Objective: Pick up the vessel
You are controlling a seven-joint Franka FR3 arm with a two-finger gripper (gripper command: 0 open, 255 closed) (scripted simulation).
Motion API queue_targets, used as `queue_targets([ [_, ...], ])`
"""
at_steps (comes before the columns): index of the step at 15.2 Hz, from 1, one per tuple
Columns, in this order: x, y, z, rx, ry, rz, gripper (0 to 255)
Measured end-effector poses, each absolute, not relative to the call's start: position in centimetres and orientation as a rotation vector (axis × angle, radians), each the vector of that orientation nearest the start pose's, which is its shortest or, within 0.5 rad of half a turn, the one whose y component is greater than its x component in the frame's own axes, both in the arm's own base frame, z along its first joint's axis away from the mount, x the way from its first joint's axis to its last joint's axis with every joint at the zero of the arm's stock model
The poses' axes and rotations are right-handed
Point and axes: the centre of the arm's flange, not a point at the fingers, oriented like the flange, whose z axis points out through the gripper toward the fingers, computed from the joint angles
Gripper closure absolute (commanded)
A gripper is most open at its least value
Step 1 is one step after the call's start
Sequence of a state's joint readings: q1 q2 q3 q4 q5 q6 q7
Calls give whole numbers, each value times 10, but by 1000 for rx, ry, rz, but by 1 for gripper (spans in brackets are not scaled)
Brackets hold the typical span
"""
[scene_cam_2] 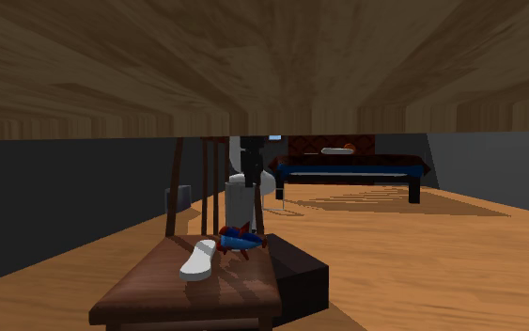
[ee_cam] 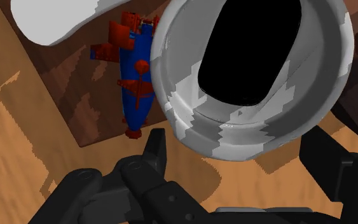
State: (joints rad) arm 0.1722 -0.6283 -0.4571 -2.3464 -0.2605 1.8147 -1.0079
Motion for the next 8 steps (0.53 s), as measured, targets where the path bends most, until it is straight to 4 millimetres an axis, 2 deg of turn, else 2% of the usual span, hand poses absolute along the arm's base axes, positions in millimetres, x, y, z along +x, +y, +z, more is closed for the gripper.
queue_targets([
  [8, 359, -153, 536, -2884, -1309, -83, 255],
])
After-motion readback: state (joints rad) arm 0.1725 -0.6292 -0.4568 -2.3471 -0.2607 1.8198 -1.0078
